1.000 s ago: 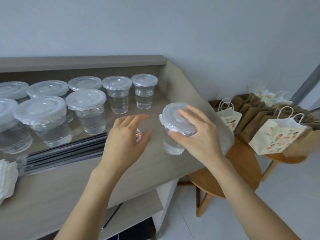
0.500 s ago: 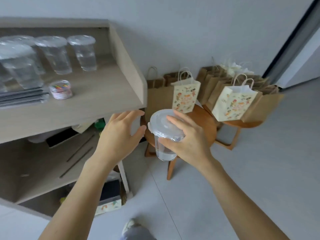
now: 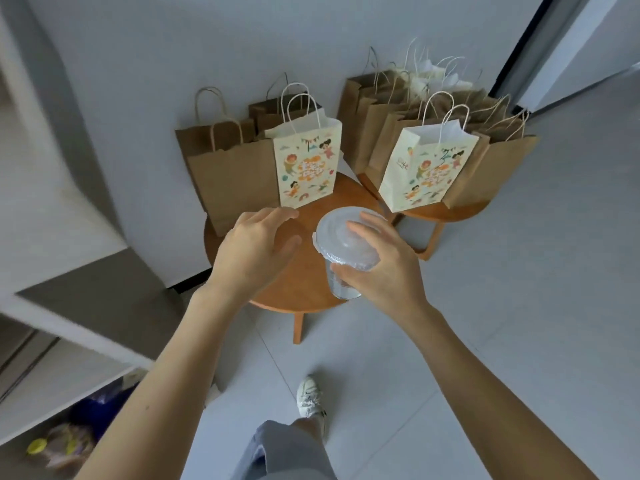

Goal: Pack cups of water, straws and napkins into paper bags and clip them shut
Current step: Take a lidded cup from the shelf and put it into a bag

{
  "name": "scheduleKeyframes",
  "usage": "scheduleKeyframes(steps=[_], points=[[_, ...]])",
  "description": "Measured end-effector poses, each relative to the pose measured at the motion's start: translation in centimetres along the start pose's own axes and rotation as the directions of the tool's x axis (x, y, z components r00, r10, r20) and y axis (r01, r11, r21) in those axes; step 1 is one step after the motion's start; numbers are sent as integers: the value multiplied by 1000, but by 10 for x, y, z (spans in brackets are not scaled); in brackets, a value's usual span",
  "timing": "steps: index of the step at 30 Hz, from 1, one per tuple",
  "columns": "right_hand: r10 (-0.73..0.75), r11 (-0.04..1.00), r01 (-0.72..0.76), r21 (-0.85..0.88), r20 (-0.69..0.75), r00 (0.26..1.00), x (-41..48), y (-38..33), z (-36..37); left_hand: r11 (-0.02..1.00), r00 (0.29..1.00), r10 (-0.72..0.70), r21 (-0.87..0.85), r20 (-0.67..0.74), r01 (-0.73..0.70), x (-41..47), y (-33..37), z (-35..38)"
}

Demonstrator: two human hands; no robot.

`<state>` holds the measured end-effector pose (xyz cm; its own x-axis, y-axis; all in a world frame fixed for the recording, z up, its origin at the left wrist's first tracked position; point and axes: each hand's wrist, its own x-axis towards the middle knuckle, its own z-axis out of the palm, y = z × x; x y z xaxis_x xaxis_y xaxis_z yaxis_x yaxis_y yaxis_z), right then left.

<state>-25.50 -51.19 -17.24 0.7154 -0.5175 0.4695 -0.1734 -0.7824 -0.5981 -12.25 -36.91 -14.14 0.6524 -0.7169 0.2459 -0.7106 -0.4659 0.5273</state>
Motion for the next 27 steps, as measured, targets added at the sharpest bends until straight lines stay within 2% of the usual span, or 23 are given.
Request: scheduleKeyframes(steps=[9,15,19,22,27], points=[[-63,997,67,-46,84,994,150,81,23,999,999,-40,-17,8,40,162,-16,31],[-83,989,64,137,135,987,247,125,58,992,991,-126,5,-35,126,244,-40,54],[-176,966,138,218,166,970,318,158,83,964,965,-259,54,-31,261,301,-55,74],[-281,945,222,242,246,928,373,179,99,930,933,-360,75,-16,360,345,-70,89],[-384,898,274,345,307,871,444,208,116,821,830,-556,182,34,542,413,-86,113]])
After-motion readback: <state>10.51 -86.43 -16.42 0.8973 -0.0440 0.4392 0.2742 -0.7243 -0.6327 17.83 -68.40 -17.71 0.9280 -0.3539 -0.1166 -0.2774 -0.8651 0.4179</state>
